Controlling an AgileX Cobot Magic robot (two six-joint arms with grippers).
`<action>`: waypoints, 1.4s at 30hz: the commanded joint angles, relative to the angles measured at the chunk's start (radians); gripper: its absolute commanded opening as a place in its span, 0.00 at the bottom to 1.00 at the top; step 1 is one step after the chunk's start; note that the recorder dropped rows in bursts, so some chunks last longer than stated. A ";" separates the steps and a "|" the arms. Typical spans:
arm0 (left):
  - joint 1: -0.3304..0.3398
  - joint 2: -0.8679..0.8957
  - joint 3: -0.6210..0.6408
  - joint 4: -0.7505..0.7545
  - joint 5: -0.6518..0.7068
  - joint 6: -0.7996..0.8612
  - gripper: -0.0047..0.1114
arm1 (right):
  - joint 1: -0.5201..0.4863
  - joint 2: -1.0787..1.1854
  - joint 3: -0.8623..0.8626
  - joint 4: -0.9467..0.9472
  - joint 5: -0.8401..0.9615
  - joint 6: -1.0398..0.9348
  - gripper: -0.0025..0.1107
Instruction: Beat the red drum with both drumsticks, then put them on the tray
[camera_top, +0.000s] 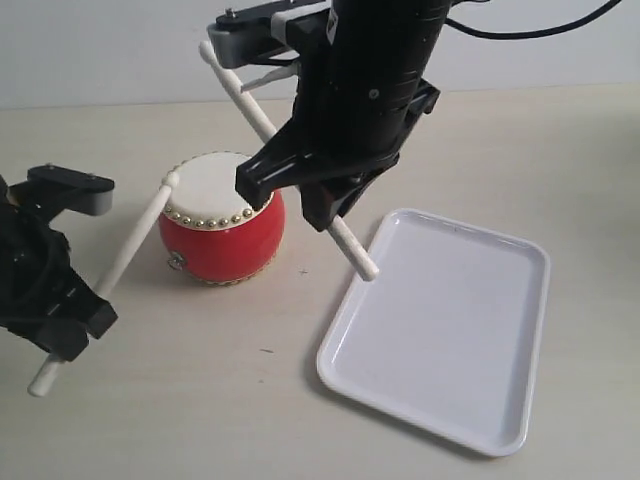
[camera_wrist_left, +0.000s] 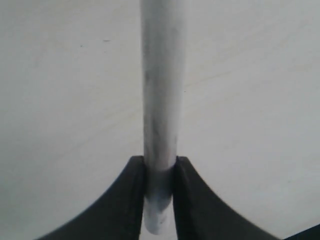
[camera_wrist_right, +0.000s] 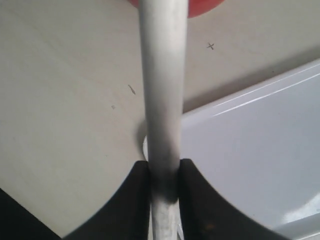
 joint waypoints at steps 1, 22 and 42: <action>0.006 -0.168 -0.004 0.005 0.034 -0.012 0.04 | -0.001 0.108 0.014 -0.013 -0.003 0.000 0.02; 0.001 0.057 -0.022 -0.015 0.036 0.067 0.04 | -0.001 -0.033 -0.063 0.015 -0.003 -0.035 0.02; 0.005 -0.336 -0.108 -0.003 0.240 0.067 0.04 | -0.001 0.331 -0.057 0.068 -0.003 -0.051 0.02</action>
